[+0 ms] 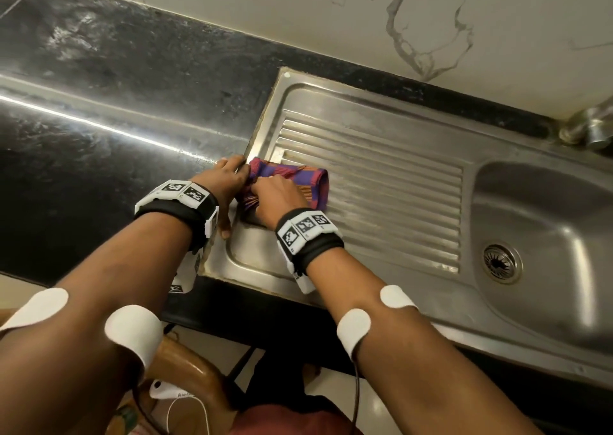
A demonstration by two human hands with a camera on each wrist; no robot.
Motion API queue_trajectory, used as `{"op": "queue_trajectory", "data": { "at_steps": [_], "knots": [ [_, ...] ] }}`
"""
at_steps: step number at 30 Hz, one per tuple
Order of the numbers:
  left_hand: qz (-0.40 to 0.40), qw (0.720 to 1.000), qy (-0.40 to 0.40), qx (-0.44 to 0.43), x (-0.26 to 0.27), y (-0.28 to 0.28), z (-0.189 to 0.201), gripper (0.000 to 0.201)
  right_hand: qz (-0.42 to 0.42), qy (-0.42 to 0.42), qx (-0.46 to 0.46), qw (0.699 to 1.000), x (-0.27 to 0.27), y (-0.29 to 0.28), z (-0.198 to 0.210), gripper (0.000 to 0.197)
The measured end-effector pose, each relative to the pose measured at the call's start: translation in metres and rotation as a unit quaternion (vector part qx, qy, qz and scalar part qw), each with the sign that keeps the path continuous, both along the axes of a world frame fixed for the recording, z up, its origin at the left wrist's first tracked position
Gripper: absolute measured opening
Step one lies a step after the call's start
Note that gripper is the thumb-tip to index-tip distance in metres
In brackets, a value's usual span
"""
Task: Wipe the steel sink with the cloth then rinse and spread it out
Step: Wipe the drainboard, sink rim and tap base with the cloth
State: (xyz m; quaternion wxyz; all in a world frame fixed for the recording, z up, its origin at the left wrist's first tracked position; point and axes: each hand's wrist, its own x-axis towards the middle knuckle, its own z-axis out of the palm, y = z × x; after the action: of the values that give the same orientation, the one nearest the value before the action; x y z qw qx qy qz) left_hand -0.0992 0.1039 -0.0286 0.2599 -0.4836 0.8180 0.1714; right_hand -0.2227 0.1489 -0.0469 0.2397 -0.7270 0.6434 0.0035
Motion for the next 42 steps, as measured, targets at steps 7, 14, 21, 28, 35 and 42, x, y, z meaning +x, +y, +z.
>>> {"op": "queue_trajectory", "data": {
  "at_steps": [7,14,21,28,35,42],
  "knots": [
    [0.015,1.000,0.001,-0.011,0.001,0.006,0.004,0.136,0.041,0.025,-0.045,0.998,-0.003,0.019,-0.011,0.033],
    [0.031,0.999,0.024,0.000,0.002,0.008,0.008,0.133,0.015,-0.023,-0.018,0.999,-0.048,0.052,-0.009,0.048],
    [0.029,0.999,0.038,0.002,0.006,0.006,0.000,0.138,-0.069,-0.051,-0.017,0.996,-0.132,0.101,-0.010,0.059],
    [0.027,0.999,0.039,-0.002,0.006,0.003,-0.007,0.140,-0.234,-0.014,-0.004,0.972,-0.239,0.172,-0.002,0.064],
    [0.023,0.999,0.038,-0.003,0.007,0.004,-0.005,0.138,-0.286,-0.010,0.000,0.958,-0.255,0.190,-0.006,0.062],
    [0.012,0.999,0.035,-0.009,0.010,0.004,-0.005,0.138,-0.292,-0.013,0.006,0.956,-0.252,0.205,-0.007,0.060]
  ]
}}
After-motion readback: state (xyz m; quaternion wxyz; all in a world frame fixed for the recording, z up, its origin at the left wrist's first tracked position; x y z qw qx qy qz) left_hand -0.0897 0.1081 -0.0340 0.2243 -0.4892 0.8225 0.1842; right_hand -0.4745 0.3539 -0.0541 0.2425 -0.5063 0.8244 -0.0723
